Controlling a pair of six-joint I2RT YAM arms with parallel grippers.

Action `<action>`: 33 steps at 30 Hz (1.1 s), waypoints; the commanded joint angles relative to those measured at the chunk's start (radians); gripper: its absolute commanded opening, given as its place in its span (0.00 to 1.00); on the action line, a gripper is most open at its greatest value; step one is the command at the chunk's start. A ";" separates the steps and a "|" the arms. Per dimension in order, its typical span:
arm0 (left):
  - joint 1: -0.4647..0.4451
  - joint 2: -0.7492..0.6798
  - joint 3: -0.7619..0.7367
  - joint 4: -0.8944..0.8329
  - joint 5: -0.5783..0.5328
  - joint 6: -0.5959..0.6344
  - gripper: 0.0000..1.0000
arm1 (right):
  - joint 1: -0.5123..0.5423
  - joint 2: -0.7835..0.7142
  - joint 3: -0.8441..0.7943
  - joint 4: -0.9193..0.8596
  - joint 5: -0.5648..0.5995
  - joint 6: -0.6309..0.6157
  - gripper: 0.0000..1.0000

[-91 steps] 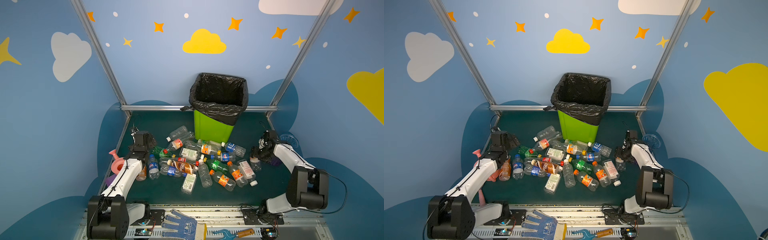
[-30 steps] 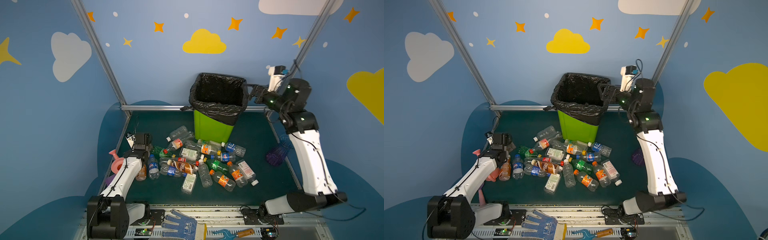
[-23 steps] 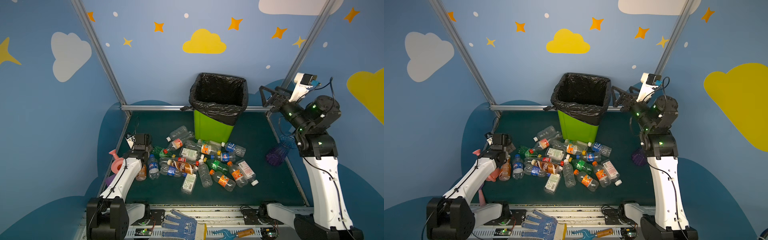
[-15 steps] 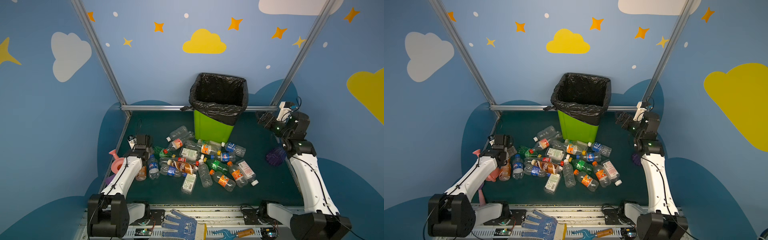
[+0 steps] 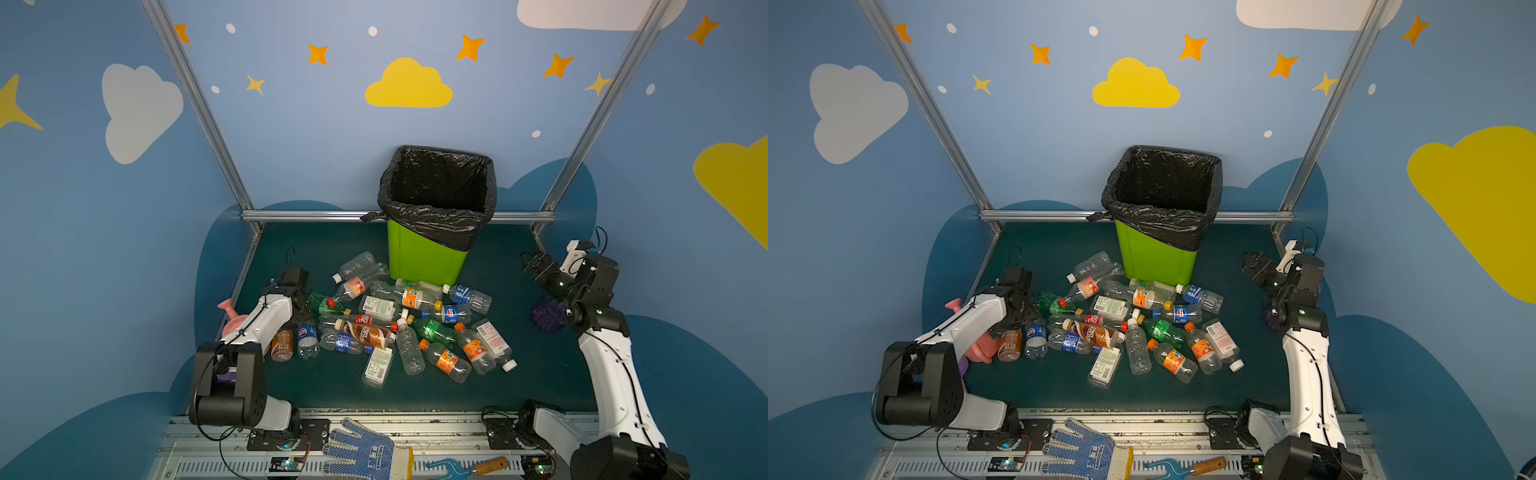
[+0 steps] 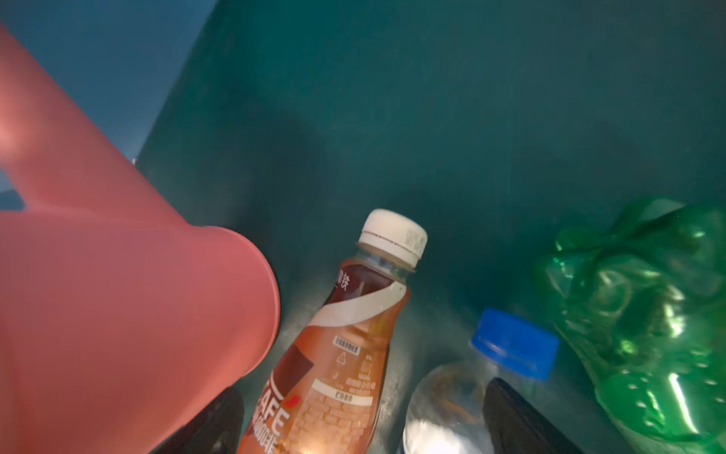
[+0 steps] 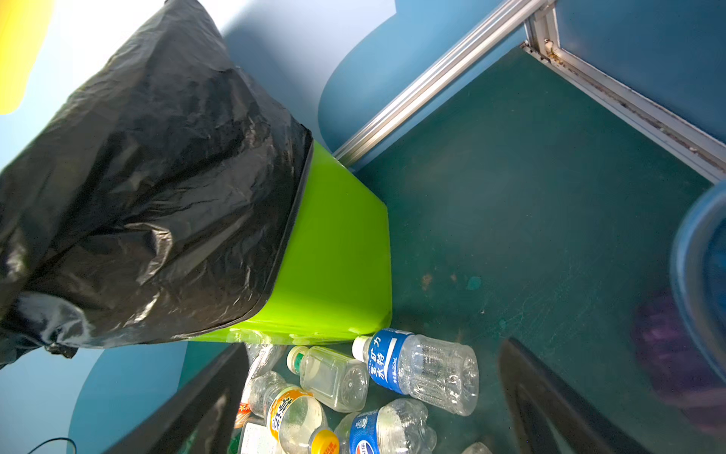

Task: Throw the plastic bottles in the bin
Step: 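Withdraw the right gripper while the left gripper grasps the brown coffee bottle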

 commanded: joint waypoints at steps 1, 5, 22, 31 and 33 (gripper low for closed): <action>0.002 0.009 -0.010 -0.042 0.023 -0.038 0.92 | -0.016 0.001 -0.008 0.035 -0.029 0.025 0.98; 0.003 0.009 -0.029 -0.022 0.053 -0.047 0.82 | -0.026 0.009 -0.016 0.046 -0.042 0.042 0.98; 0.038 0.000 -0.074 0.035 0.137 -0.066 0.70 | -0.060 0.004 -0.042 0.054 -0.065 0.070 0.98; 0.052 0.008 -0.081 0.062 0.139 -0.061 0.58 | -0.080 -0.004 -0.067 0.074 -0.077 0.105 0.98; 0.054 0.011 -0.080 0.066 0.140 -0.057 0.55 | -0.086 -0.004 -0.070 0.074 -0.078 0.110 0.98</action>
